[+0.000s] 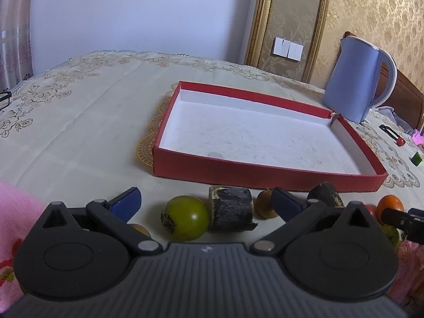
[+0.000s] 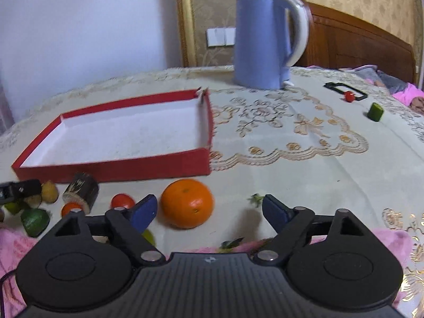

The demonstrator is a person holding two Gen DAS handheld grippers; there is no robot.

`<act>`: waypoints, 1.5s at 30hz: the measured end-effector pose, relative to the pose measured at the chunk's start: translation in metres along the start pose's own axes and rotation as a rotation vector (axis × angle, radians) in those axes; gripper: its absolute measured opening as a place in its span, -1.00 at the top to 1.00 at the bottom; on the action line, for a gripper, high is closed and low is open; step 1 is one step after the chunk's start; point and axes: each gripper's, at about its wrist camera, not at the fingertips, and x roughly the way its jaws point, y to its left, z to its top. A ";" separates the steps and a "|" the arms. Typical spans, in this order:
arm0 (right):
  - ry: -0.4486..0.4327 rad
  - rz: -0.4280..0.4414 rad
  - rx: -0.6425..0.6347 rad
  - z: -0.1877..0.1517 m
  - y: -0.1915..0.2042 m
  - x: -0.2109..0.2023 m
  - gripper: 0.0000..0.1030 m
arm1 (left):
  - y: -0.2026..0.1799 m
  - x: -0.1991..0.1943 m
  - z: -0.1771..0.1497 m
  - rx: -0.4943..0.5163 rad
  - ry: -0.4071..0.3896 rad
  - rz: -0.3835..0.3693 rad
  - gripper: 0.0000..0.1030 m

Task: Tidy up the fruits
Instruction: 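Grasp the mandarin orange with the right gripper and lift it, then lower the orange into the red tray and open the right gripper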

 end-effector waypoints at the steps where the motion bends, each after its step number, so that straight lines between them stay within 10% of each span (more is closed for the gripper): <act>1: 0.004 0.008 0.004 0.000 0.001 0.000 -0.68 | 0.000 0.000 0.000 0.002 0.003 0.000 -1.00; 7: 0.002 0.010 -0.019 0.002 0.007 0.002 -0.62 | 0.001 -0.001 0.001 0.001 0.008 -0.001 -1.00; 11: 0.038 0.069 0.006 0.005 0.002 0.006 0.08 | 0.001 -0.001 0.001 0.002 0.008 -0.001 -1.00; 14: 0.044 0.080 -0.011 0.005 0.005 0.008 0.14 | 0.002 0.000 0.002 0.002 0.007 -0.001 -1.00; 35: -0.140 0.021 -0.134 0.043 0.023 0.003 0.16 | 0.004 0.003 -0.001 0.000 -0.019 -0.035 -1.00; 45: -0.015 0.061 -0.197 0.086 0.057 0.088 0.16 | 0.004 0.004 -0.001 0.006 -0.014 -0.043 -1.00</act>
